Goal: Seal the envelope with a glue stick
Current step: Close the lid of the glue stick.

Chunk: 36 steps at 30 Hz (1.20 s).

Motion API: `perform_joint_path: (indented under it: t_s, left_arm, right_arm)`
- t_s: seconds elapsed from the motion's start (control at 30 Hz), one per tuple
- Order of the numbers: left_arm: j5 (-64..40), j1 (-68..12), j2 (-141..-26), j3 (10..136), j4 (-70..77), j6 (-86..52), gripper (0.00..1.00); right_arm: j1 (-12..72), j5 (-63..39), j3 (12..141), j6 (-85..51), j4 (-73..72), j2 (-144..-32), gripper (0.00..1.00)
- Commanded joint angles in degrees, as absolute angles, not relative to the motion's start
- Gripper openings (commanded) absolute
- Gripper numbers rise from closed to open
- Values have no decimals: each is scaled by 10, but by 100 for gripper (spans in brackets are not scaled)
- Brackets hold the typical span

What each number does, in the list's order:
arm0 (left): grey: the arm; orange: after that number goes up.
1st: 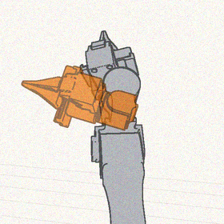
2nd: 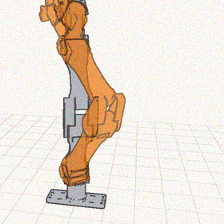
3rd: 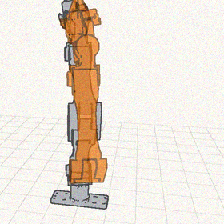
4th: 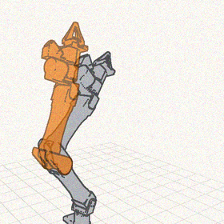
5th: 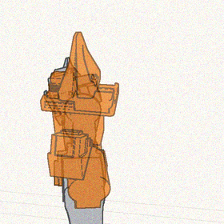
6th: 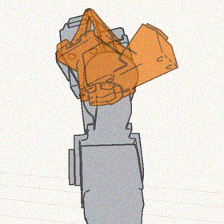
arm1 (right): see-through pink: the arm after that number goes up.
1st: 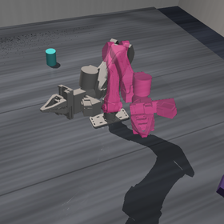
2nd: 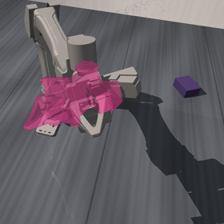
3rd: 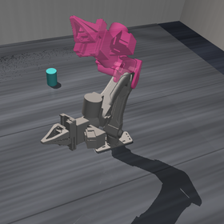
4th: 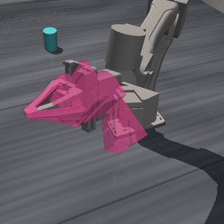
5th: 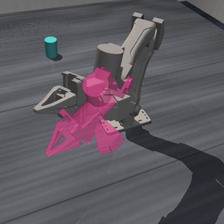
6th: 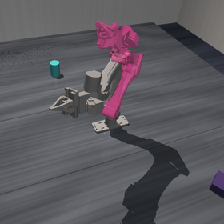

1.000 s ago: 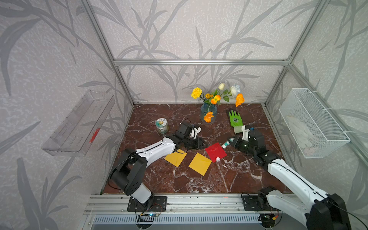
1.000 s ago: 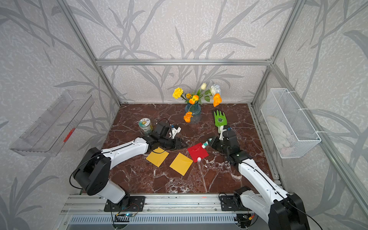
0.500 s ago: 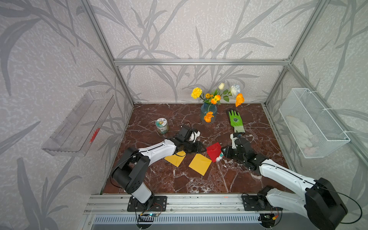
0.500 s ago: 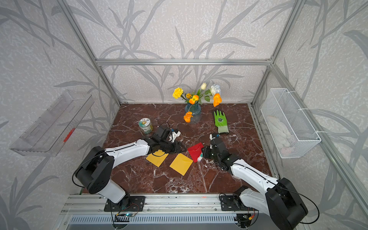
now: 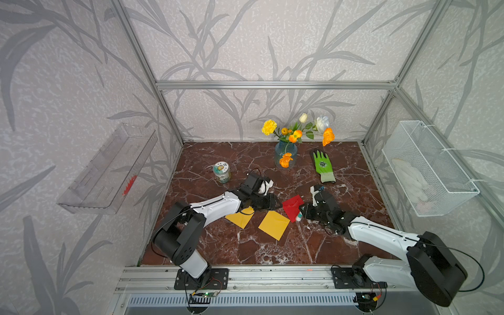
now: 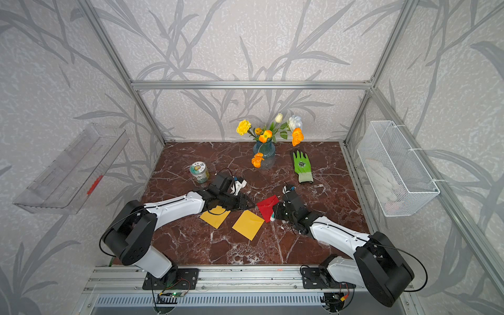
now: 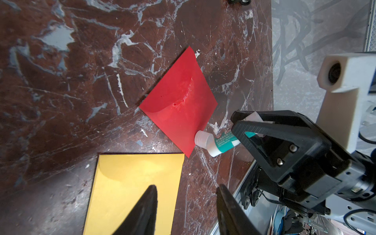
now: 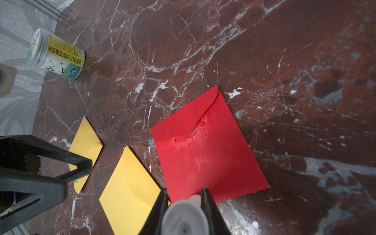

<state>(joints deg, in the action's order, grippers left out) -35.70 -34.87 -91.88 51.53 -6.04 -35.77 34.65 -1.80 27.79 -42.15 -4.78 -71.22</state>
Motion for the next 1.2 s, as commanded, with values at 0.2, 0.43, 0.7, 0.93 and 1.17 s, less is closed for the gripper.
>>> perform_joint_path:
  t_s: [0.2,0.43,0.7,0.93,1.17]
  left_arm:
    - [-361,-350,-920,510,-51,-361,48]
    - [-363,-350,-921,511,-47,-362,48]
    - [-364,-349,-922,512,-48,-361,48]
    - [-367,-349,-927,513,-45,-362,48]
    - [-369,-347,-923,514,-48,-361,48]
  right_arm:
    - [349,33,271,-412,-37,-718,0]
    - [390,111,276,-381,12,-697,0]
    - [416,151,293,-393,86,-700,0]
    - [416,183,294,-414,153,-675,0]
    - [453,248,242,-411,90,-654,0]
